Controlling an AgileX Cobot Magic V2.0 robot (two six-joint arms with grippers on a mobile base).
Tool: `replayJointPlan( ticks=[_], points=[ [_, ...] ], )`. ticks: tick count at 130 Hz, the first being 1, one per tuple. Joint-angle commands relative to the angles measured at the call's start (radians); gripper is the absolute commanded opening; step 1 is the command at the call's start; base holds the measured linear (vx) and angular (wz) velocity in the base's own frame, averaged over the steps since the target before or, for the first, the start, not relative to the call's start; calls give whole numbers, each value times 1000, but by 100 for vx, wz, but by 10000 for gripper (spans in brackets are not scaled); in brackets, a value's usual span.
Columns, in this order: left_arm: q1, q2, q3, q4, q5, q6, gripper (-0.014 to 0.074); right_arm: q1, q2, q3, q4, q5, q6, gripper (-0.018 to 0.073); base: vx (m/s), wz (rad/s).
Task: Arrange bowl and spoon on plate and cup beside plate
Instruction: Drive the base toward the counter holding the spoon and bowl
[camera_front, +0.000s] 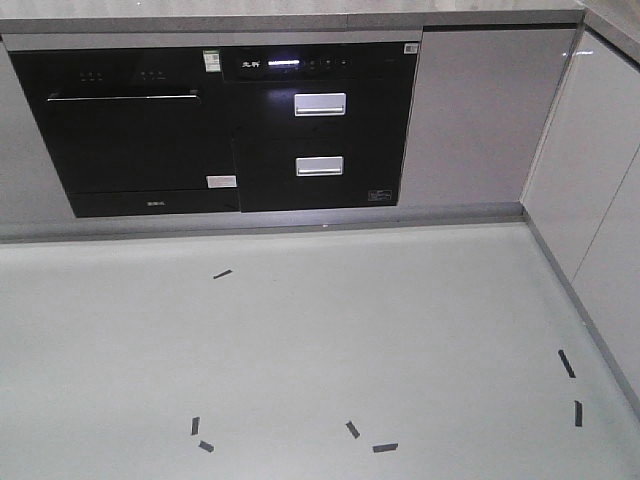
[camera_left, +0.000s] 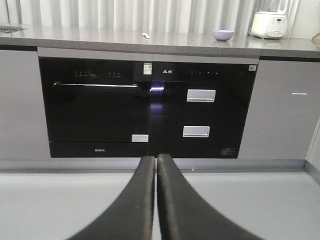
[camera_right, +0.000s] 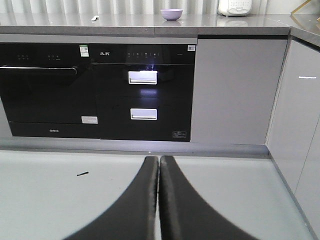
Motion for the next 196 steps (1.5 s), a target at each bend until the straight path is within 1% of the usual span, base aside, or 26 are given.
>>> replayJointPlan(
  ticks=[1,57,196],
  points=[
    [-6,-16,9,-2,-80,-1,-6,-6,0,7,-8,-75,-1,-7,17,-3],
    [-6,-16,9,-2,-80,-1,-6,-6,0,7,-8,-75,-1,-7,15,-5],
    [-6,-16,9,-2,-80,-1,-6,-6,0,7,-8,-71,-1,-7,17,4]
  ],
)
